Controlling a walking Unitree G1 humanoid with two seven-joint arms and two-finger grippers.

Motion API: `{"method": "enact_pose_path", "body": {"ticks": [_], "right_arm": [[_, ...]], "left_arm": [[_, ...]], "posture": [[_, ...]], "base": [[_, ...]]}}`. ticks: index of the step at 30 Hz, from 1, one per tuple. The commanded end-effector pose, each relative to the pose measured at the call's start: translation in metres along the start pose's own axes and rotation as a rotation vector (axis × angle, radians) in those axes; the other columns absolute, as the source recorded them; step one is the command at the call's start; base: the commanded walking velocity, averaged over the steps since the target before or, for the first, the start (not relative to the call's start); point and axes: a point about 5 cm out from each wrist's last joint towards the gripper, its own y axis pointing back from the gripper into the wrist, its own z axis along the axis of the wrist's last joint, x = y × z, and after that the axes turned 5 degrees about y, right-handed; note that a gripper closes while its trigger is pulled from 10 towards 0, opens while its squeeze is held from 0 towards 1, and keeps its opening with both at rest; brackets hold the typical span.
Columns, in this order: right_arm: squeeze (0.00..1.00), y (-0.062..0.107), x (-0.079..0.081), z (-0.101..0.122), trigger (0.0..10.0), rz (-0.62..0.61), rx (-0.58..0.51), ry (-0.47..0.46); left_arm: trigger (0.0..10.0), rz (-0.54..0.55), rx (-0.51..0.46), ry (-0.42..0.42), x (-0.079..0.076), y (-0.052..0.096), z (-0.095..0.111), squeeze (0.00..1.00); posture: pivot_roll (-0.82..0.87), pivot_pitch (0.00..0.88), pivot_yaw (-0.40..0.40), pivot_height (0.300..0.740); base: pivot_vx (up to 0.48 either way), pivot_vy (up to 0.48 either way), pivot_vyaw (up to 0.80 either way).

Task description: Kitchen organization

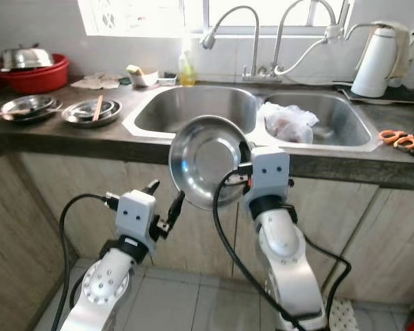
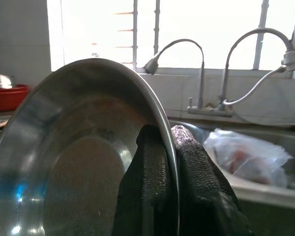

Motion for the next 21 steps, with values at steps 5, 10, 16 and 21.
{"method": "enact_pose_path", "body": {"ticks": [5,10,16,21], "right_arm": [[0.00,-0.0034,-0.0096,0.0059,10.0,-0.026,-0.030,0.008],[0.00,-0.0064,-0.0082,0.0068,10.0,-0.015,-0.035,0.008],[0.00,-0.0078,-0.0084,0.0048,10.0,-0.009,-0.028,0.013],[0.00,-0.0080,-0.0078,0.0046,10.0,0.005,-0.028,0.031]], "left_arm": [[10.0,-0.019,-0.007,0.008,-0.0054,-0.0025,0.0019,0.00],[10.0,-0.017,-0.007,0.007,-0.0048,-0.0022,0.0015,0.00],[10.0,-0.016,-0.006,0.007,-0.0049,-0.0021,0.0014,0.00],[10.0,-0.016,-0.005,0.007,-0.0050,-0.0020,0.0012,0.00]], "posture": [[-0.04,0.000,0.004,0.740],[-0.03,0.000,0.005,0.740],[-0.03,0.000,0.003,0.740],[-0.03,0.000,0.002,0.740]], "base": [[0.435,0.000,0.00],[0.434,0.000,0.00],[0.434,0.000,0.00],[0.433,0.000,0.00]]}}
